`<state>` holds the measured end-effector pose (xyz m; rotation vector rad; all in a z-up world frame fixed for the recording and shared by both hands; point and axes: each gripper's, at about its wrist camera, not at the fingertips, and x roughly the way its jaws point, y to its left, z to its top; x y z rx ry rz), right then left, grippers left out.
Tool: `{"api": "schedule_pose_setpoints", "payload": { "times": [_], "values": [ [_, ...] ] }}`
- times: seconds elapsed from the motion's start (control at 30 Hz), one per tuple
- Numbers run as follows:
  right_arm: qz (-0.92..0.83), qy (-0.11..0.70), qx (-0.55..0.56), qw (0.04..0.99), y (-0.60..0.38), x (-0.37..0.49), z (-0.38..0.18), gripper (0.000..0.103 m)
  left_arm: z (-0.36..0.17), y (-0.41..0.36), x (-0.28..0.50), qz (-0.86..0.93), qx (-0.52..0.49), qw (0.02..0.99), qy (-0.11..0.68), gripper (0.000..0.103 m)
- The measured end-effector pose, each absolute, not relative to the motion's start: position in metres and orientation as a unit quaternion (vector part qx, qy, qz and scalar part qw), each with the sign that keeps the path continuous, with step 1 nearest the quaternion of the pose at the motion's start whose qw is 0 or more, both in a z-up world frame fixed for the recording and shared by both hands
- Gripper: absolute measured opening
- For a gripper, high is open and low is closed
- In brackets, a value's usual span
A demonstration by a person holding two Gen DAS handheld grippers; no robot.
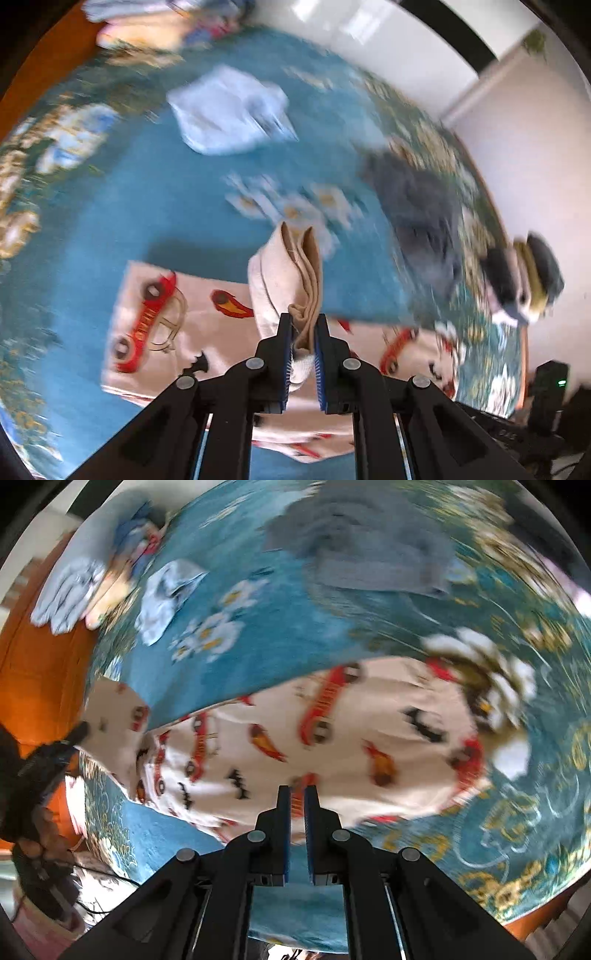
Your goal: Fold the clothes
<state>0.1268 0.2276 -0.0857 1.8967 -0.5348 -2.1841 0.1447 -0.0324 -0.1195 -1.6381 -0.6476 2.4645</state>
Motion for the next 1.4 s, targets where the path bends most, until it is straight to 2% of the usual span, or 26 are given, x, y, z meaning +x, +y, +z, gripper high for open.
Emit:
{"api": "schedule_pose_setpoints", "payload": {
  "times": [0.23, 0.27, 0.3, 0.33, 0.37, 0.4, 0.47, 0.5, 0.53, 0.73, 0.9, 0.93, 0.97, 1.0, 1.1, 1.23, 1.4],
  "values": [
    [-0.737, -0.234, 0.631, 0.065, 0.294, 0.150, -0.106, 0.009, -0.182, 0.042, 0.135, 0.770, -0.612, 0.053, -0.172, 0.012],
    [-0.736, -0.254, 0.625, 0.058, 0.303, 0.152, -0.112, 0.026, -0.189, 0.044, 0.135, 0.764, -0.621, 0.046, -0.171, 0.013],
    [-0.733, -0.274, 0.620, 0.052, 0.310, 0.152, -0.116, 0.035, -0.193, 0.042, 0.135, 0.758, -0.627, 0.041, -0.174, 0.013],
    [-0.727, -0.300, 0.616, 0.044, 0.319, 0.153, -0.123, 0.054, -0.197, 0.041, 0.135, 0.753, -0.632, 0.037, -0.177, 0.014],
    [-0.718, -0.329, 0.612, 0.036, 0.326, 0.154, -0.130, 0.056, -0.199, 0.041, 0.134, 0.750, -0.636, 0.033, -0.179, 0.015],
    [-0.711, -0.355, 0.607, 0.031, 0.333, 0.155, -0.136, 0.056, -0.202, 0.041, 0.134, 0.746, -0.640, 0.029, -0.181, 0.019],
    [-0.696, -0.392, 0.601, 0.012, 0.342, 0.157, -0.148, 0.056, -0.206, 0.043, 0.131, 0.738, -0.646, 0.029, -0.192, 0.038],
    [-0.689, -0.404, 0.601, 0.003, 0.345, 0.158, -0.154, 0.056, -0.208, 0.043, 0.129, 0.732, -0.649, 0.035, -0.207, 0.054],
    [-0.682, -0.414, 0.603, -0.003, 0.346, 0.159, -0.161, 0.056, -0.209, 0.044, 0.128, 0.727, -0.651, 0.041, -0.217, 0.057],
    [-0.655, -0.468, 0.592, -0.029, 0.352, 0.159, -0.192, 0.056, -0.196, 0.026, 0.130, 0.727, -0.640, 0.036, -0.246, 0.057],
    [-0.654, -0.495, 0.568, -0.071, 0.352, 0.157, -0.193, 0.055, -0.180, -0.045, 0.148, 0.728, -0.616, -0.015, -0.302, 0.057],
    [-0.656, -0.490, 0.568, -0.079, 0.350, 0.157, -0.192, 0.049, -0.179, -0.061, 0.152, 0.726, -0.612, -0.026, -0.311, 0.057],
    [-0.660, -0.481, 0.571, -0.088, 0.346, 0.155, -0.189, 0.027, -0.177, -0.076, 0.157, 0.726, -0.608, -0.036, -0.319, 0.057],
    [-0.662, -0.471, 0.574, -0.098, 0.343, 0.154, -0.187, 0.020, -0.175, -0.087, 0.160, 0.726, -0.604, -0.042, -0.325, 0.057],
    [-0.677, -0.457, 0.564, -0.122, 0.331, 0.150, -0.170, 0.018, -0.170, -0.143, 0.179, 0.726, -0.588, -0.071, -0.349, 0.057],
    [-0.757, -0.336, 0.551, -0.104, 0.277, 0.129, -0.103, 0.018, -0.170, -0.204, 0.199, 0.723, -0.573, -0.096, -0.375, 0.057],
    [-0.841, -0.165, 0.516, 0.016, 0.139, 0.102, -0.025, 0.018, -0.169, -0.275, 0.229, 0.718, -0.555, -0.111, -0.405, 0.057]
  ]
}}
